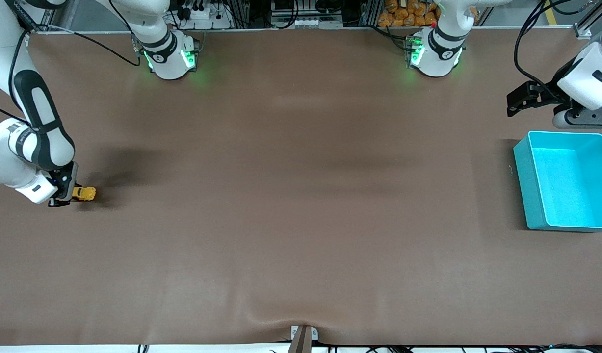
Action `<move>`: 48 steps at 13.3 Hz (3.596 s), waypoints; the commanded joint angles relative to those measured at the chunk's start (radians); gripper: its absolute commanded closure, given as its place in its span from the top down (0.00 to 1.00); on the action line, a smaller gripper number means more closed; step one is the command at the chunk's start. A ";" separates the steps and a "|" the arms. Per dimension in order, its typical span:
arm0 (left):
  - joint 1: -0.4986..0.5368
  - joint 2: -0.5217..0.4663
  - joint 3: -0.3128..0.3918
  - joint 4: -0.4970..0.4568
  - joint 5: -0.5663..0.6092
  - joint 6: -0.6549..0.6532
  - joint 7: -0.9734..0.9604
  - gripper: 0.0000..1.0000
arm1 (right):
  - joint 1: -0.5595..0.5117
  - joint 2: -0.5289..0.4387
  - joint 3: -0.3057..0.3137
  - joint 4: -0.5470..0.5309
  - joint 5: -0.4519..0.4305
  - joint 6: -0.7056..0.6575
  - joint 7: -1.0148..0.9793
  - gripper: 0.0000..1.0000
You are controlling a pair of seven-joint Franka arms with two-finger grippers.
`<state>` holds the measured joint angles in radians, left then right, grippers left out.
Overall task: Wind and store yellow beetle car
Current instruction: 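Drag the held car backward along the table with the right gripper, then open the right gripper, letting the car roll toward the blue bin, then lower the left gripper to the car while the right gripper withdraws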
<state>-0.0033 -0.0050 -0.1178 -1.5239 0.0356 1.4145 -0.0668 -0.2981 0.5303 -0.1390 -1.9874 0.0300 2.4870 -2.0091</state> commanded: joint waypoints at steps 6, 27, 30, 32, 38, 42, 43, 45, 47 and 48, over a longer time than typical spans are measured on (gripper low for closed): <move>0.003 -0.012 -0.002 -0.007 -0.017 -0.009 -0.008 1.00 | -0.045 0.050 0.012 0.024 0.025 0.004 -0.026 0.29; 0.005 -0.006 0.000 -0.012 -0.017 -0.009 -0.028 1.00 | -0.032 0.048 0.012 0.216 0.091 -0.240 -0.017 1.00; 0.009 -0.006 0.001 -0.012 -0.019 -0.009 -0.027 1.00 | -0.030 0.048 0.012 0.229 0.096 -0.258 -0.017 1.00; 0.014 -0.004 0.001 -0.012 -0.019 -0.009 -0.025 1.00 | -0.029 0.048 0.013 0.231 0.097 -0.258 -0.017 1.00; 0.028 -0.006 0.003 -0.056 -0.013 -0.009 -0.030 1.00 | -0.030 0.048 0.013 0.274 0.117 -0.304 -0.010 1.00; 0.057 0.010 0.003 -0.080 -0.009 0.003 -0.248 1.00 | -0.030 0.045 0.013 0.315 0.151 -0.355 -0.007 1.00; 0.057 0.020 0.003 -0.087 -0.005 0.015 -0.380 1.00 | -0.027 0.042 0.013 0.329 0.165 -0.374 0.000 1.00; 0.057 0.030 0.003 -0.154 0.024 0.076 -0.543 1.00 | -0.019 0.037 0.013 0.378 0.182 -0.442 0.076 1.00; 0.065 0.033 0.003 -0.269 0.076 0.205 -0.664 1.00 | 0.014 0.033 0.015 0.462 0.183 -0.541 0.194 1.00; 0.086 0.037 0.003 -0.321 0.086 0.284 -0.735 1.00 | 0.034 0.021 0.015 0.498 0.185 -0.586 0.258 1.00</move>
<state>0.0538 0.0442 -0.1099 -1.7412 0.0869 1.5847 -0.6935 -0.2989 0.5603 -0.1230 -1.5693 0.1979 1.9843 -1.8547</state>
